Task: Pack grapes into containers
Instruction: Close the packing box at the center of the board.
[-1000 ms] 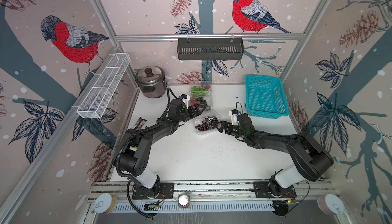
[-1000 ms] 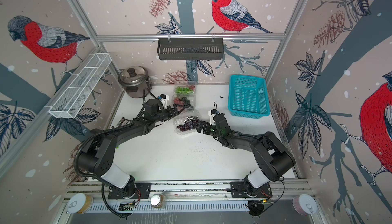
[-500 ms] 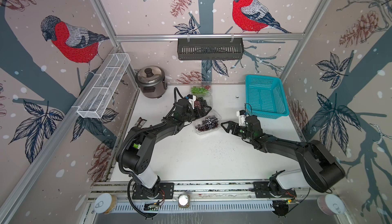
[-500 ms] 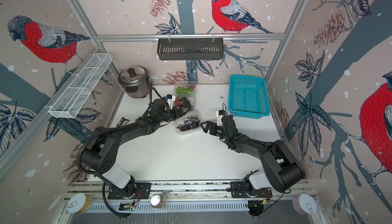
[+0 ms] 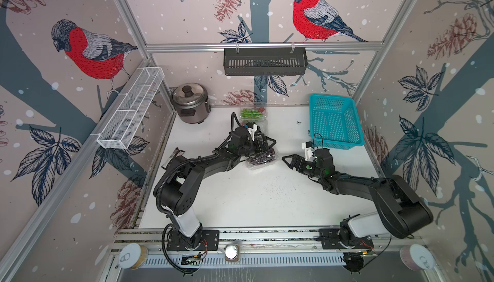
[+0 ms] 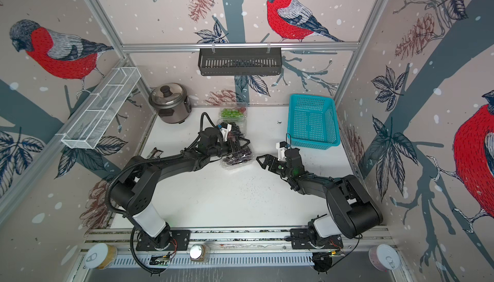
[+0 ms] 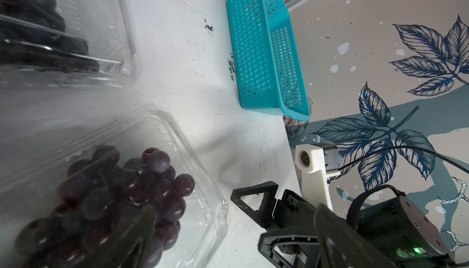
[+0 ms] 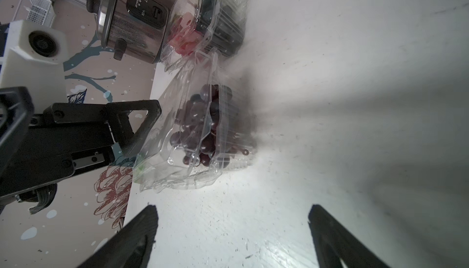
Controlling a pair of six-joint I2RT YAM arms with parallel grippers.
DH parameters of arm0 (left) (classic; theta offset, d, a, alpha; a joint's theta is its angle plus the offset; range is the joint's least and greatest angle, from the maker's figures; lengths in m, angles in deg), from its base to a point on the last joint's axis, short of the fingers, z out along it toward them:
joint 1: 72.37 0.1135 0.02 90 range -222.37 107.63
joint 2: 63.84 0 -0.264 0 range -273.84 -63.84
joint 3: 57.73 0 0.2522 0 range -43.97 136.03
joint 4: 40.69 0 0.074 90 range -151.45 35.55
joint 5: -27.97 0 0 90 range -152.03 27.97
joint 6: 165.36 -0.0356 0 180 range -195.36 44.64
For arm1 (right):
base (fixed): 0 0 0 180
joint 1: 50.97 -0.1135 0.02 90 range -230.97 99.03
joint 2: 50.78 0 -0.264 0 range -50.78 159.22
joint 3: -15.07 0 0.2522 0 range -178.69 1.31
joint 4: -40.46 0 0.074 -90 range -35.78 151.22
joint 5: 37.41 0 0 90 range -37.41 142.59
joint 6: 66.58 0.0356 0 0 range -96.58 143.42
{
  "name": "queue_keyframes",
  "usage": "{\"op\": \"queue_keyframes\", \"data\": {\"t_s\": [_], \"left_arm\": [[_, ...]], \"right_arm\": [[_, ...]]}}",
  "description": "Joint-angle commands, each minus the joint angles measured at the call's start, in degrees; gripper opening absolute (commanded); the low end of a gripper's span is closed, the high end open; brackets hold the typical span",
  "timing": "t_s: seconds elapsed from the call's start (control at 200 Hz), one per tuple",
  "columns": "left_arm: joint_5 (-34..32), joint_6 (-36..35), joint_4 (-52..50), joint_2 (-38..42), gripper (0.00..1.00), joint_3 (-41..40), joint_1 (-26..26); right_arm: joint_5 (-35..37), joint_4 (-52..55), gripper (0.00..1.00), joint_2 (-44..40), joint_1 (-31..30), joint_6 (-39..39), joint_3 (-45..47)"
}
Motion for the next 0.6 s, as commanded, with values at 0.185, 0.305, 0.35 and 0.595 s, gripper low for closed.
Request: {"op": "queue_keyframes", "data": {"t_s": [0.185,0.305,0.35,0.595], "left_arm": [[-0.78,0.82,2.96,-0.41,0.97,0.03,-2.50],[-1.00,0.85,2.90,-0.48,0.97,-0.04,-3.08],[-0.88,0.91,2.88,-0.59,0.97,-0.09,-3.27],[-1.09,0.74,2.59,-0.11,0.97,-1.20,-3.32]], "right_arm": [[-4.99,-16.24,0.76,4.50,-0.11,7.27,2.24],[-5.58,-20.63,0.69,6.82,0.14,9.95,3.05],[-6.10,-22.96,0.66,7.94,0.13,10.86,3.27],[-8.15,-34.53,0.53,14.60,-0.01,16.58,4.23]]}}
